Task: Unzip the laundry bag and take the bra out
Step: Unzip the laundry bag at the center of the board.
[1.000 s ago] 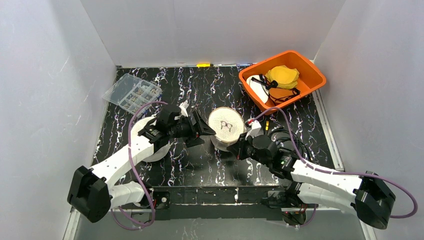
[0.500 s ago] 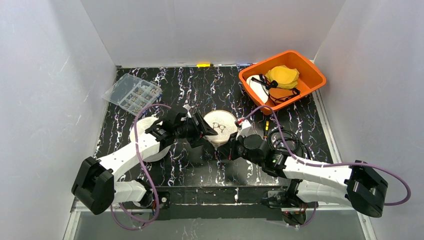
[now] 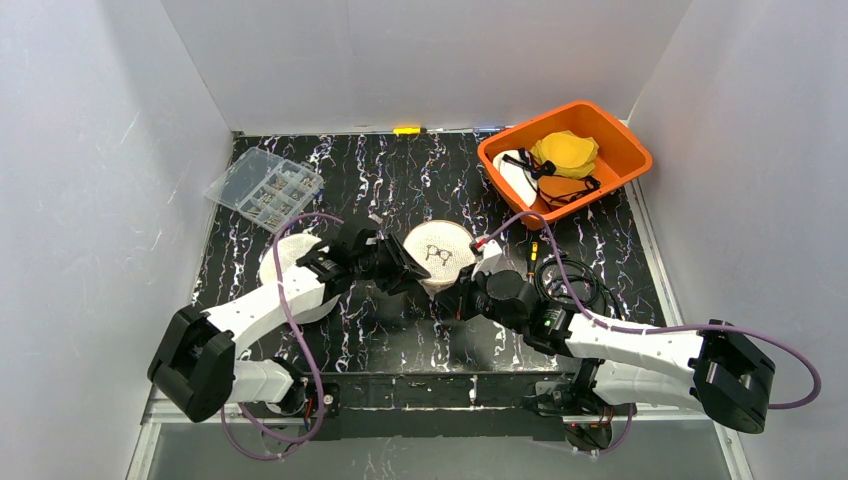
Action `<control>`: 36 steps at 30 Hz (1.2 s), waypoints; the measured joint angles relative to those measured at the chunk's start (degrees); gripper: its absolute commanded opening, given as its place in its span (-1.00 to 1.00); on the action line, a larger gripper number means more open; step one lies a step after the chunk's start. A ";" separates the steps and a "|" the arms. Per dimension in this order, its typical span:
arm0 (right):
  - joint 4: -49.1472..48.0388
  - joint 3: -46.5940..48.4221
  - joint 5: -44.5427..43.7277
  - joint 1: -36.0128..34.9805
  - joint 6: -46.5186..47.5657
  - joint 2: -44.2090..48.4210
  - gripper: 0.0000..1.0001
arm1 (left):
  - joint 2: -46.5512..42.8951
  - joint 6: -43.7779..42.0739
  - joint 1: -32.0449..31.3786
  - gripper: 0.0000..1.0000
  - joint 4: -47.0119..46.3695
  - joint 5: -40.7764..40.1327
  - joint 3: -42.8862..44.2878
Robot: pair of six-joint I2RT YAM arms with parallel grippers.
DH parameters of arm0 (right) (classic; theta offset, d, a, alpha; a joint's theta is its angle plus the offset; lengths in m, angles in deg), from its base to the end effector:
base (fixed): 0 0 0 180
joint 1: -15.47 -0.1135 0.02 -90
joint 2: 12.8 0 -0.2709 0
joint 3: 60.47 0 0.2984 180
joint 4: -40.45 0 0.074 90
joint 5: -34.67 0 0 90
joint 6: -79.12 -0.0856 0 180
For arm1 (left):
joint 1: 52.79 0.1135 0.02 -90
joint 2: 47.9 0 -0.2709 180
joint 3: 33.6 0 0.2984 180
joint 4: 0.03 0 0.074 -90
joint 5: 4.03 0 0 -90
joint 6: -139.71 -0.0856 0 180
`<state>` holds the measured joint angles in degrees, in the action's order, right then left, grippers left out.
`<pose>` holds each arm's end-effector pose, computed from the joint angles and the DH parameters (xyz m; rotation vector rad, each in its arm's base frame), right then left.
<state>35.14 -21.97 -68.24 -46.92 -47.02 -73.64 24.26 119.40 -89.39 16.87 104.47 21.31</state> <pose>0.1627 0.2699 0.1905 -0.2871 1.9577 0.9594 0.2651 -0.2307 0.1958 -0.5023 2.4447 -1.2975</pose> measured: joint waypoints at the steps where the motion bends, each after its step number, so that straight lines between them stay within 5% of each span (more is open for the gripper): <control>1: 0.00 0.00 -0.13 0.00 0.04 0.00 -0.97 | 0.50 -0.02 0.00 -0.40 -0.02 -0.09 0.00; 10: 0.92 0.00 -0.68 -0.28 0.39 0.61 -0.97 | 3.19 -0.11 -0.02 -1.00 -0.17 -0.07 0.26; 25: 13.20 0.00 -10.14 -0.42 2.14 10.80 -0.97 | 6.32 -9.60 -0.37 -1.00 3.61 1.92 9.29; 36: 17.90 0.00 -5.90 -0.42 9.62 21.33 -0.97 | 13.29 -28.52 -0.04 -1.00 7.26 17.00 22.01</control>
<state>53.04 -21.97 -74.14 -47.34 -37.40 -52.31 37.55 90.88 -89.44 24.13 121.48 43.32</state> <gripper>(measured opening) 0.042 0.066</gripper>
